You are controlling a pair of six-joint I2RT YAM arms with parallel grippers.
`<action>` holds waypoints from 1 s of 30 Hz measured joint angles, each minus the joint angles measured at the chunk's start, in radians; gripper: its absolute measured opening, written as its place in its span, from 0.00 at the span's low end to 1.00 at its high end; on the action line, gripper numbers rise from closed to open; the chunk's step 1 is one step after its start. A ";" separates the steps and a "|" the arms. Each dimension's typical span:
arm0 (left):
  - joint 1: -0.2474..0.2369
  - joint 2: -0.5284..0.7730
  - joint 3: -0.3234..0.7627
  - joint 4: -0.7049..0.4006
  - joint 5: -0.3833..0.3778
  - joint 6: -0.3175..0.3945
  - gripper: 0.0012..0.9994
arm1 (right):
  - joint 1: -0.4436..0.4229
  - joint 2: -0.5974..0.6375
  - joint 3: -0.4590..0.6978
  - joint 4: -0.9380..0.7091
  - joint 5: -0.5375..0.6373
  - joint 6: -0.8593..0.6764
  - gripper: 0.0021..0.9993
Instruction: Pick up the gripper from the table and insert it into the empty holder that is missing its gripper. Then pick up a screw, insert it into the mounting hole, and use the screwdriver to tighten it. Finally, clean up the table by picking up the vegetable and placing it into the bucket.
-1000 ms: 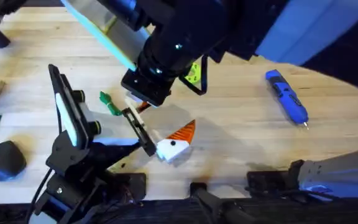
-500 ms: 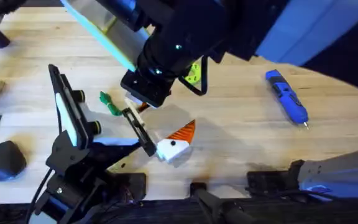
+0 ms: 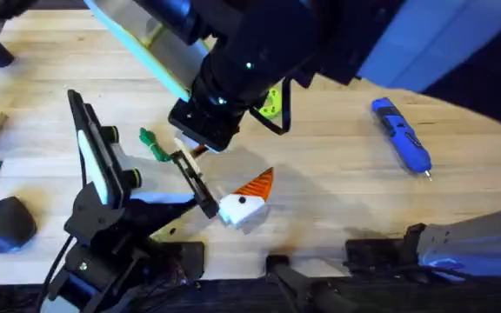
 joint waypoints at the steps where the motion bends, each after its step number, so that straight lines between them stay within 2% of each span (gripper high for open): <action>1: 0.000 0.000 0.000 0.000 0.000 0.000 0.99 | 0.000 0.000 0.000 0.000 -0.001 0.000 0.00; 30: 0.000 0.000 0.000 0.000 0.000 0.000 0.99 | 0.000 0.000 0.000 -0.002 0.019 0.004 0.00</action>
